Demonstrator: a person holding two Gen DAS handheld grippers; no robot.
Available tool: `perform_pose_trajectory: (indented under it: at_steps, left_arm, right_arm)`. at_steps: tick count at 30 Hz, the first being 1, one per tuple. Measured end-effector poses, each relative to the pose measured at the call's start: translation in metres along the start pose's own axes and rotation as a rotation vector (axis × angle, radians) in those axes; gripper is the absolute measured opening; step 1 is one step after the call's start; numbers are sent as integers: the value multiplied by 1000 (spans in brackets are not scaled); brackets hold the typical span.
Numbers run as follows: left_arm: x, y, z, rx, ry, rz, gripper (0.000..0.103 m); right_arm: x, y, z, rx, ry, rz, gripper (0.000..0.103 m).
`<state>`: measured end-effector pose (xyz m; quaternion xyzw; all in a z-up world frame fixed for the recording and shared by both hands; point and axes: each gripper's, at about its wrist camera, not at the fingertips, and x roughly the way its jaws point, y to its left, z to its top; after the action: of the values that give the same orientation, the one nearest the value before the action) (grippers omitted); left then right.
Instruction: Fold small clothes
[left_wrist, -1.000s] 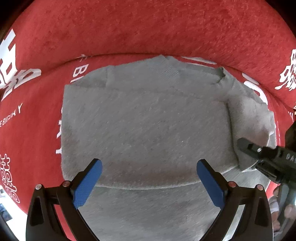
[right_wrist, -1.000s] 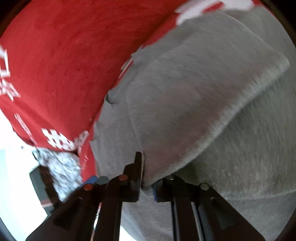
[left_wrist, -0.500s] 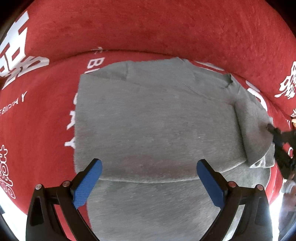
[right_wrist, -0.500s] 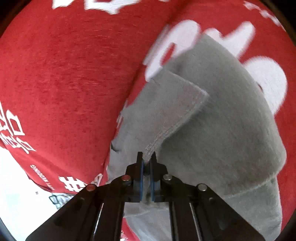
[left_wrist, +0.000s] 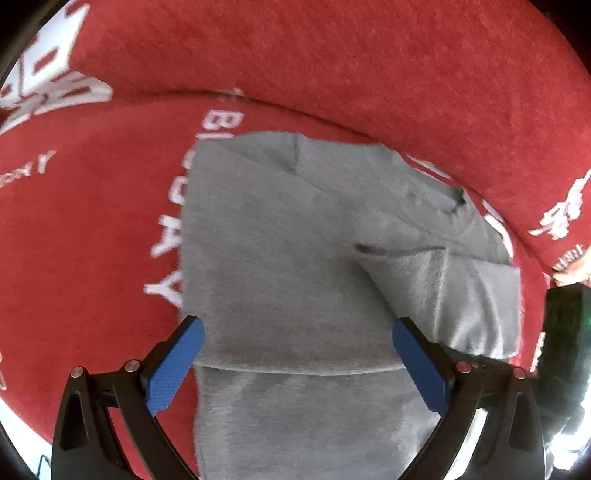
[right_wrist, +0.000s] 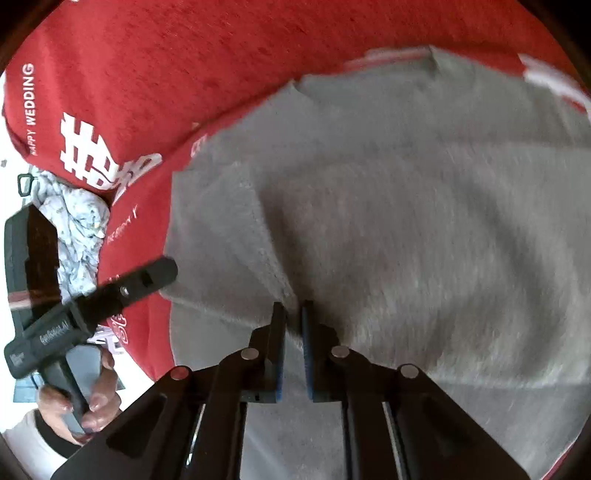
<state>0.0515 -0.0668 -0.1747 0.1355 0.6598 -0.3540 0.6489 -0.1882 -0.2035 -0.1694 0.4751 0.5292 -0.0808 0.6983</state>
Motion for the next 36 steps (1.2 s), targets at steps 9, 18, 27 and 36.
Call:
perform_pose_trajectory:
  at_steps: [9, 18, 27, 36]
  left_arm:
    - [26, -40, 4, 26, 112, -183, 102]
    - [41, -47, 17, -3, 131, -123, 16]
    - [-5, -35, 19, 39, 8, -146, 13]
    - [10, -6, -2, 15, 12, 8, 13]
  right_arm:
    - [-81, -92, -42, 305, -127, 35, 55]
    - [-126, -213, -92, 813, -380, 212, 55]
    - [-145, -195, -55, 634, -408, 178, 6]
    - [-125, -215, -72, 650, -353, 95, 6]
